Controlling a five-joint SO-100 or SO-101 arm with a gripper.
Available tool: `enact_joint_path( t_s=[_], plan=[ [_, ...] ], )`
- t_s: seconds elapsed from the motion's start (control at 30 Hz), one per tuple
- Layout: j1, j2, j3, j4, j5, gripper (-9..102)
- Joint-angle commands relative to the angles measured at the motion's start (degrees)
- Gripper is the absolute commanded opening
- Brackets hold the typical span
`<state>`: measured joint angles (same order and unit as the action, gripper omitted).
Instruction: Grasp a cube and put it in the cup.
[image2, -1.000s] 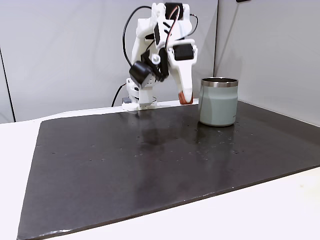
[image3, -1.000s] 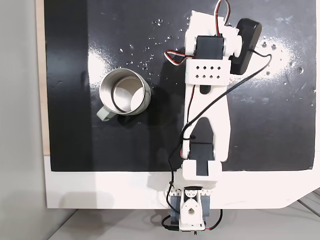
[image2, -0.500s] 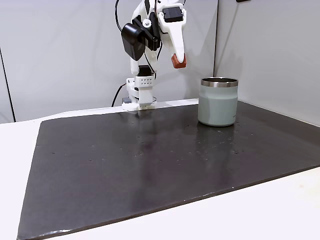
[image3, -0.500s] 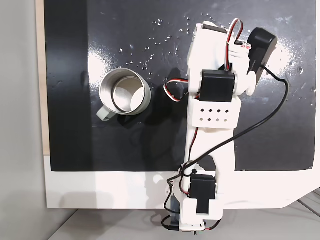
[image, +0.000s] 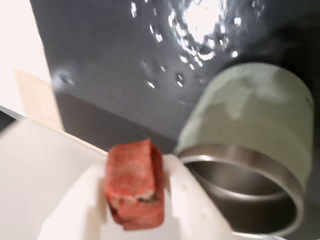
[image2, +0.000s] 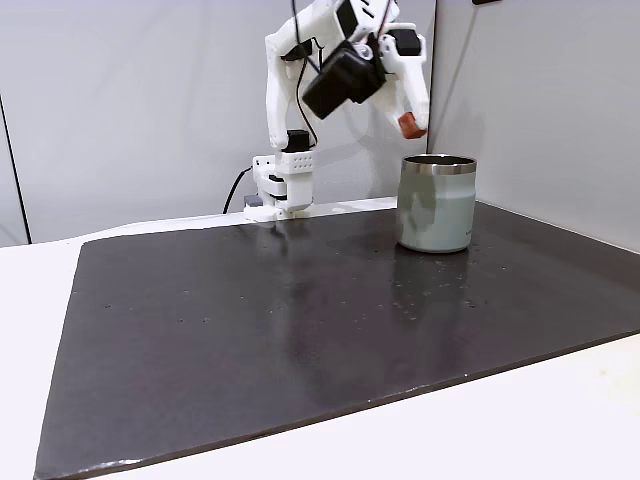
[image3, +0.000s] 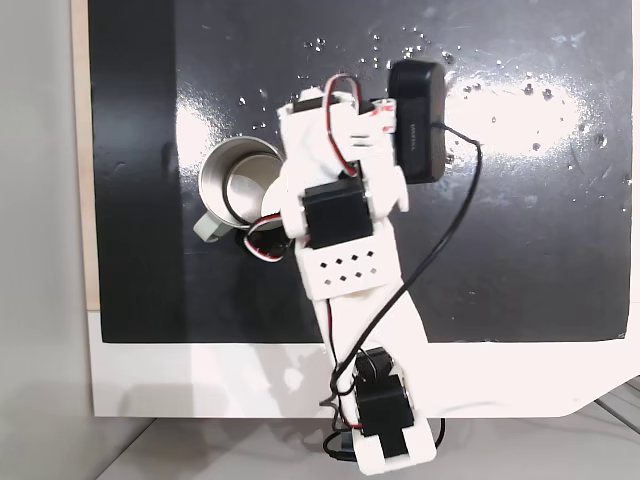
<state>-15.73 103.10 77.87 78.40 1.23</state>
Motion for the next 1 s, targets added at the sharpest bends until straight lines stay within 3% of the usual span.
enact_joint_path(
  t_s=[0.0, 0.7, 0.87, 0.97],
  plan=[
    [-4.48, 4.75, 1.93, -0.26, -3.34, 0],
    [-13.97, 3.25, 5.62, 4.22, -11.34, 0],
    [-13.97, 3.6, 6.59, 4.22, -11.34, 19],
    [-14.06, 3.6, 6.5, 4.22, -11.34, 22]
  ],
)
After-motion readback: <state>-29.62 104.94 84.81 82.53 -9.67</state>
